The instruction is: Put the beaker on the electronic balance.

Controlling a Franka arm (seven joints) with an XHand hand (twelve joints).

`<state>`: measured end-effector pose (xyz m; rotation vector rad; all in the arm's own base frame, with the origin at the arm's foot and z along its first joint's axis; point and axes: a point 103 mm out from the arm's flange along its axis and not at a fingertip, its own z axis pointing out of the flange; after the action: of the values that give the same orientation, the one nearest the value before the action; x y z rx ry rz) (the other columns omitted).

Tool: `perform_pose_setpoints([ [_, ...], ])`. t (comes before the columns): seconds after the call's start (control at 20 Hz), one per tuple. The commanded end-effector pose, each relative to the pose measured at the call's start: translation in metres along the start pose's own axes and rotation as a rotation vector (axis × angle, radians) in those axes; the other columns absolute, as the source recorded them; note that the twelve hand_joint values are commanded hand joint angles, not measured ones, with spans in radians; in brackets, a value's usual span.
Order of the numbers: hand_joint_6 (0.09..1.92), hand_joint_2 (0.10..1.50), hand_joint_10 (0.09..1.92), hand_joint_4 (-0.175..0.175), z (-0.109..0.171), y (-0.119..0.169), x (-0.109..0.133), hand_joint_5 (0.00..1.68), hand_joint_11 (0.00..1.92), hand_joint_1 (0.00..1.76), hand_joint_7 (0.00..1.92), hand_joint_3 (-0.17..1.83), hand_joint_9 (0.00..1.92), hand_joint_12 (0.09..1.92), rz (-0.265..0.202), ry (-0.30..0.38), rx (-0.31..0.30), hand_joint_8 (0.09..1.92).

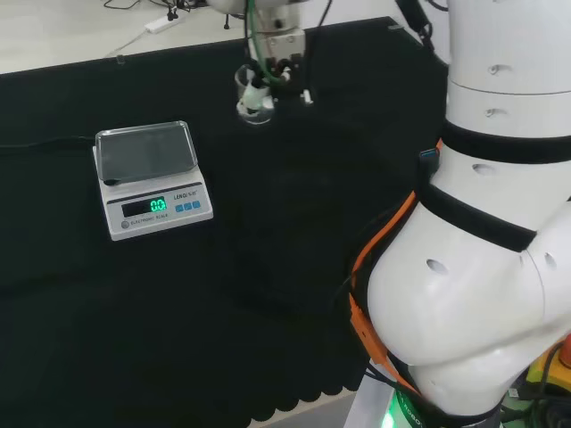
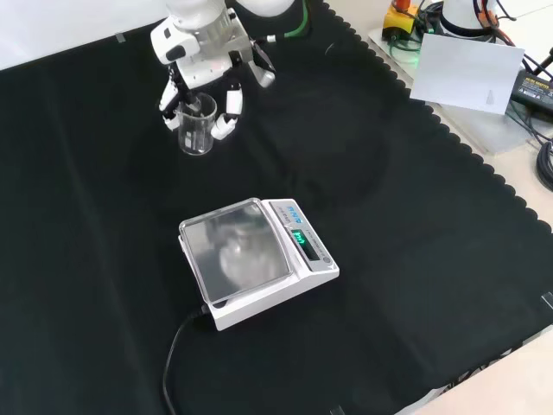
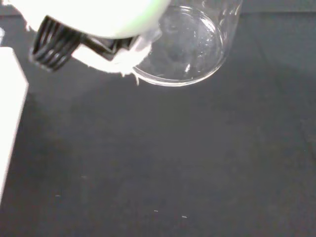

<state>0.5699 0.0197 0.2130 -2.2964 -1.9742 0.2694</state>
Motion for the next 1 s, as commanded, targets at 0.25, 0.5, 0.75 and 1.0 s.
perform_pose_setpoints([
  [0.25, 1.02, 0.52, 0.56, -0.086, -0.001, 0.006, 0.081, 0.79, 1.26, 1.16, 1.10, 0.77, 1.38, 0.93, -0.047, -0.043, 0.027, 0.79],
  [0.5, 1.02, 0.52, 0.56, -0.086, -0.005, 0.009, 0.116, 0.79, 1.26, 1.16, 1.10, 0.78, 1.38, 0.93, 0.025, -0.158, 0.049, 0.79],
  [0.75, 1.02, 0.52, 0.56, -0.086, -0.006, 0.013, 0.156, 0.79, 1.26, 1.16, 1.10, 0.78, 1.38, 0.93, -0.059, -0.089, 0.031, 0.79],
  [1.0, 1.02, 0.52, 0.57, -0.086, -0.004, 0.009, 0.151, 0.79, 1.26, 1.16, 1.10, 0.78, 1.38, 0.93, -0.140, -0.049, 0.023, 0.79],
])
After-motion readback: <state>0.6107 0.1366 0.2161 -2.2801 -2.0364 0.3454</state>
